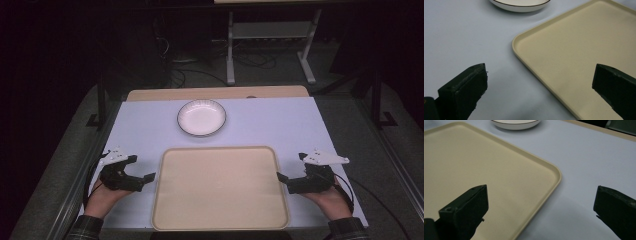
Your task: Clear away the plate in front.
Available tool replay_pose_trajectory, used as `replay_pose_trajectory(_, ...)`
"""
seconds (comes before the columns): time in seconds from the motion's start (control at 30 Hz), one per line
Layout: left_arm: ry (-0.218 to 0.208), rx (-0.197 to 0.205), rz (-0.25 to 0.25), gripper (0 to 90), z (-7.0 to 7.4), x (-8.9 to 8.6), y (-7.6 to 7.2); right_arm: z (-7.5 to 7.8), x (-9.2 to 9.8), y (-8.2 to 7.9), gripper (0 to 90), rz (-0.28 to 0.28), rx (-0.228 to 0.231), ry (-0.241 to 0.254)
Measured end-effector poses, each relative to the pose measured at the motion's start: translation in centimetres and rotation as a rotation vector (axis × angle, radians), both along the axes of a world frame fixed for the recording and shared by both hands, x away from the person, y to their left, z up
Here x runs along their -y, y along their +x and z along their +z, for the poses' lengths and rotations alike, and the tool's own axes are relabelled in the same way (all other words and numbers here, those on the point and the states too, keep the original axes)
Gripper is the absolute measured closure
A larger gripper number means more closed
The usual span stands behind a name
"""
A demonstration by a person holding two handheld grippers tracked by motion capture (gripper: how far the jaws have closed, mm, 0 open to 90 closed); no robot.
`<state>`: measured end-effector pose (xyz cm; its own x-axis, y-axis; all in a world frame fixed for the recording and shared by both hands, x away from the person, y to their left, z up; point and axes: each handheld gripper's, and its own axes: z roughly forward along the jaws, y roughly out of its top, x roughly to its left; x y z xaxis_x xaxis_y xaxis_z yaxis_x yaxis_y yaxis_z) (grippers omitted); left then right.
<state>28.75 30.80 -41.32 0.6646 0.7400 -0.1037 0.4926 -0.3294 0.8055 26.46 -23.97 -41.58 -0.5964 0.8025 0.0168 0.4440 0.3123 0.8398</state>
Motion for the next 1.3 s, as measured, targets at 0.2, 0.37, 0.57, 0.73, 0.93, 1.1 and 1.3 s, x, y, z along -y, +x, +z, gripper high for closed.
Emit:
replay_pose_trajectory(0.2, 0.002, -0.007, -0.004, 0.0, 0.1, 0.6, 0.7, -0.1, 0.0, 0.0, 0.0, 0.009, -0.005, 0.001)
replay_pose_trajectory(0.37, 0.000, -0.007, 0.004, 0.0, 0.2, 0.9, 1.4, -0.1, 0.0, 0.2, 0.0, 0.012, 0.000, -0.006)
replay_pose_trajectory(0.57, -0.002, -0.005, 0.009, 0.0, 0.4, 1.2, 2.2, -0.1, -0.1, 0.2, 0.0, 0.017, 0.001, -0.009)
replay_pose_trajectory(0.73, -0.009, -0.001, 0.009, 0.0, 0.8, 1.5, 2.9, 0.1, -0.1, 0.1, 0.0, 0.015, 0.013, -0.004)
replay_pose_trajectory(0.93, -0.024, -0.001, 0.003, 0.0, 1.0, 2.1, 3.8, 0.1, 0.0, 0.1, 0.0, 0.013, 0.013, 0.008)
replay_pose_trajectory(1.1, -0.026, 0.004, -0.010, 0.0, 1.2, 2.8, 4.6, 0.2, 0.1, 0.1, 0.0, 0.010, 0.017, 0.019)
replay_pose_trajectory(1.3, -0.037, 0.010, -0.014, 0.0, 1.5, 3.4, 5.3, 0.3, 0.0, 0.0, 0.0, 0.008, 0.018, 0.029)
